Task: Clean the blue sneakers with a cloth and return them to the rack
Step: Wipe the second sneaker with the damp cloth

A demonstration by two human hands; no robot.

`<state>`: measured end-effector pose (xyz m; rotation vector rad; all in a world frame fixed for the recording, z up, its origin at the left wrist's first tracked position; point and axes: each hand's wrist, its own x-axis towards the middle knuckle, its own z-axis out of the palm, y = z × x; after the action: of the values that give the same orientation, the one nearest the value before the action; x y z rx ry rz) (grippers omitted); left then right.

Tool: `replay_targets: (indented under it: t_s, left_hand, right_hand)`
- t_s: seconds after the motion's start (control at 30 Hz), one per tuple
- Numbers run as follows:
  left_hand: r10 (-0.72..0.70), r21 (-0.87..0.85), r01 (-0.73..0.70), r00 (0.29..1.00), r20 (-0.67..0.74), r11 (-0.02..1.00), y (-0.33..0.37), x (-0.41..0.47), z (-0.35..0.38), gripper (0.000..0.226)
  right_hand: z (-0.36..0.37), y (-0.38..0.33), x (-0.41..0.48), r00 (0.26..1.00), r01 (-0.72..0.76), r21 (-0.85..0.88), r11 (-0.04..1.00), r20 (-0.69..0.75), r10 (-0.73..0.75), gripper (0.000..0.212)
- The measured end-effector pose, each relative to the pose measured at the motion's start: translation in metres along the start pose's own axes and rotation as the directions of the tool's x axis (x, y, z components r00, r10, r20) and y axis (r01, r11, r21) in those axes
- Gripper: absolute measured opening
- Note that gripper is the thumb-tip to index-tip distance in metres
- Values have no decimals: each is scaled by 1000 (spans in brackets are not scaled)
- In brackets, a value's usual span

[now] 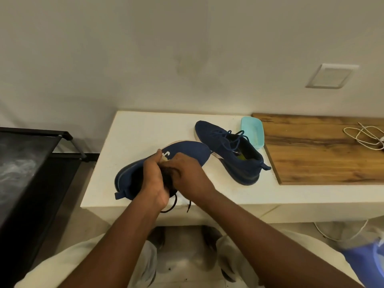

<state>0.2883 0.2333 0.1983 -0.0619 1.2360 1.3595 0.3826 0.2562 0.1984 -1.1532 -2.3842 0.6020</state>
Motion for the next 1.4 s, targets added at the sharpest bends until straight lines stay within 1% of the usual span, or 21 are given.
replay_targets:
  t_s: [0.07, 0.13, 0.23, 0.3, 0.37, 0.43, 0.5, 0.6, 0.67, 0.73, 0.77, 0.8, 0.87, 1.0, 1.07, 1.1, 1.17, 1.2, 1.27, 1.33, 1.4]
  left_hand:
    - [-23, 9, 23, 1000, 0, 1000, 3, 6, 3, 48]
    - [-18, 32, 19, 1000, -21, 999, 5, 11, 5, 52]
    - [-31, 21, 31, 999, -32, 999, 9, 16, 6, 54]
    - [-60, 48, 60, 998, -6, 997, 11, 18, 7, 59]
    - [-59, 120, 54, 998, 36, 991, 11, 19, 10, 61]
    - [-43, 227, 26, 997, 70, 973, 9, 19, 11, 59]
    - [-45, 313, 19, 996, 77, 950, 4, 20, 7, 56]
    - [-50, 309, 18, 994, 94, 951, 2, 30, 2, 40]
    - [-67, 264, 39, 993, 95, 964, 6, 39, 2, 38]
    - [-80, 225, 65, 995, 59, 972, 8, 45, 3, 40]
    - [-74, 206, 67, 997, 27, 976, 9, 47, 2, 39]
    - [-64, 190, 64, 998, -2, 980, 11, 51, 1, 39]
    - [-77, 145, 79, 997, -21, 986, 16, 56, 5, 38]
    - [-86, 8, 86, 996, 23, 996, 29, 61, 10, 41]
    - [-63, -3, 63, 996, 63, 998, 32, 63, 9, 44]
    - [-63, 15, 62, 994, 92, 998, 34, 62, 8, 44]
    - [-67, 117, 50, 987, 147, 992, 34, 59, 7, 42]
    - [-66, 179, 36, 983, 169, 983, 33, 60, 7, 39]
    - [-66, 257, 16, 980, 186, 966, 31, 59, 8, 34]
    - [-63, 243, 18, 982, 179, 970, 32, 61, 8, 35]
    - [-79, 168, 51, 983, 167, 985, 33, 60, 8, 40]
  right_hand:
    - [-13, 18, 7, 996, -89, -12, 996, -23, 89, 35]
    - [-21, 41, 11, 973, -214, 5, 977, -93, 213, 31]
    - [-27, 74, 11, 883, -437, 57, 898, -161, 441, 29]
    - [-24, 80, 10, 836, -514, 110, 851, -157, 525, 27]
    - [-14, 63, 11, 865, -465, 124, 876, -145, 480, 25]
    - [5, 36, 8, 927, -355, 87, 931, -98, 363, 22]
    - [19, 16, 3, 964, -250, 79, 965, -77, 256, 21]
    - [16, 22, 3, 976, -182, 91, 979, -104, 191, 30]
    - [14, 48, 11, 962, -227, 72, 971, -139, 235, 30]
    - [7, 75, 16, 907, -386, 38, 922, -169, 387, 26]
    - [6, 83, 17, 883, -441, 27, 897, -165, 439, 24]
    - [7, 89, 18, 878, -454, 27, 890, -158, 453, 24]
    - [8, 84, 21, 898, -419, 15, 908, -141, 417, 25]
    - [22, 34, 16, 968, -234, 28, 972, -89, 236, 36]
    - [30, 26, 15, 979, -162, 35, 986, -123, 165, 43]
    - [31, 30, 16, 978, -145, 31, 989, -147, 148, 40]
    - [31, 45, 19, 970, -160, -23, 987, -189, 153, 22]
    - [29, 53, 21, 958, -201, -45, 979, -216, 187, 15]
    - [24, 70, 24, 920, -328, -19, 945, -232, 315, 15]
    - [23, 71, 24, 892, -398, 47, 916, -213, 398, 16]
    - [26, 49, 22, 919, -328, 124, 937, -186, 347, 20]
